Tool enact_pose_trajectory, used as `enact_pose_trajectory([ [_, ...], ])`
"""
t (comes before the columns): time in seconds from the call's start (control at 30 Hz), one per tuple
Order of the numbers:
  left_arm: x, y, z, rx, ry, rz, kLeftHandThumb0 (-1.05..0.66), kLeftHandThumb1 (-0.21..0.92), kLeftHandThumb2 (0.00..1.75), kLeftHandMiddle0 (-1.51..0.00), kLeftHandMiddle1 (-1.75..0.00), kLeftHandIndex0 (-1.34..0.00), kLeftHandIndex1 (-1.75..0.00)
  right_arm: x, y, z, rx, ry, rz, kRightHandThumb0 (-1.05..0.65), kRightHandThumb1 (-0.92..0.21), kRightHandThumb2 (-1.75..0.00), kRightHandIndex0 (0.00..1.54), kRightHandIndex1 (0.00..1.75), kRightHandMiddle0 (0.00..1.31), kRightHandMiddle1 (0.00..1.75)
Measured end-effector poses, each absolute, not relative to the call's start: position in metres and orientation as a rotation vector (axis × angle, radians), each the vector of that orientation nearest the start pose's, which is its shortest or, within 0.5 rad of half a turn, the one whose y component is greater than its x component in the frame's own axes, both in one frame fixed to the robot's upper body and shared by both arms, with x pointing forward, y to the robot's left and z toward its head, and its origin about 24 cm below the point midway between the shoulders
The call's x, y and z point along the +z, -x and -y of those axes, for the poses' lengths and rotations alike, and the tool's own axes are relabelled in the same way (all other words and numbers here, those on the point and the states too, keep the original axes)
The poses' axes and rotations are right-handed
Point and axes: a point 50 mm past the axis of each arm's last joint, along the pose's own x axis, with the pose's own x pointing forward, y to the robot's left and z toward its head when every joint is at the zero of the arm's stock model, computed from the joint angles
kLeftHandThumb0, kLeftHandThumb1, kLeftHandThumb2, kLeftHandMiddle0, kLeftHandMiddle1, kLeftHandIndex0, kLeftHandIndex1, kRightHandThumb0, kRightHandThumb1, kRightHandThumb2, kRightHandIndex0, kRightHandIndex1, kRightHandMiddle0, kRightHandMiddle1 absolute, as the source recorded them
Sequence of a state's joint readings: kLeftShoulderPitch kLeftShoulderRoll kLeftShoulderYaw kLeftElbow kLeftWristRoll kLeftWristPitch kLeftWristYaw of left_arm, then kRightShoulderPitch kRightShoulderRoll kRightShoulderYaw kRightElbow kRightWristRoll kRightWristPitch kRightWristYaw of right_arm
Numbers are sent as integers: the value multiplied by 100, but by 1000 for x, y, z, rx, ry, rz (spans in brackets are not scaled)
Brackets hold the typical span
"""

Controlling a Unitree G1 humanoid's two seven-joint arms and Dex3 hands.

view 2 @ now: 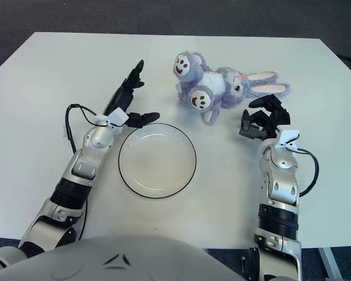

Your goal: Put the doll into the plate.

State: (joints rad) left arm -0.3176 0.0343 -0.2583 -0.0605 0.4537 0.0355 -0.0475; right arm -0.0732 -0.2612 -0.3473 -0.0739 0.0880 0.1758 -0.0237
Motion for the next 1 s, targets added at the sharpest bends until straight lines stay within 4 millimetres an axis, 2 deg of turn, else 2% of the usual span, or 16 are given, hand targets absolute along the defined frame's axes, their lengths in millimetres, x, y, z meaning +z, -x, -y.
enact_pose_trajectory([
  [0.23, 149, -302, -62, -313, -515, 403, -89, 67, 50, 0, -109, 0, 0, 94, -257, 275, -347, 152, 41, -1, -25, -140, 65, 174, 43, 175],
  [0.37, 156, -311, -61, -313, -515, 406, -92, 72, 44, 0, -93, 0, 0, 101, -261, 277, -342, 165, 57, -1, -25, -141, 66, 174, 43, 175],
  [0.43, 158, -314, -61, -313, -519, 405, -94, 80, 35, 0, -82, 0, 0, 104, -262, 278, -342, 170, 60, -1, -25, -141, 66, 174, 43, 175],
  [0.6, 155, -323, -60, -313, -521, 359, -98, 86, 30, 0, -78, 0, 0, 109, -265, 283, -339, 151, 52, -1, -24, -142, 67, 175, 44, 175],
  [0.7, 151, -328, -61, -315, -495, 327, -101, 90, 28, 0, -54, 0, 0, 112, -266, 285, -331, 126, 41, -1, -21, -146, 69, 175, 46, 175],
  [0.73, 151, -329, -61, -314, -485, 320, -103, 91, 32, 0, -34, 0, 0, 112, -267, 286, -329, 118, 38, -1, -19, -147, 70, 175, 47, 174],
  [0.83, 149, -332, -62, -314, -461, 302, -104, 92, 38, 0, -11, 0, 0, 116, -268, 290, -326, 93, 22, -1, -16, -150, 72, 175, 51, 172],
  [0.97, 149, -334, -62, -319, -439, 293, -105, 92, 40, -8, -7, 0, 0, 123, -269, 294, -319, 81, 10, -1, -12, -153, 75, 175, 57, 169],
  [1.0, 149, -334, -62, -321, -428, 291, -104, 92, 39, -7, -16, 0, 0, 125, -270, 295, -313, 75, 4, -1, -11, -154, 75, 175, 58, 168],
])
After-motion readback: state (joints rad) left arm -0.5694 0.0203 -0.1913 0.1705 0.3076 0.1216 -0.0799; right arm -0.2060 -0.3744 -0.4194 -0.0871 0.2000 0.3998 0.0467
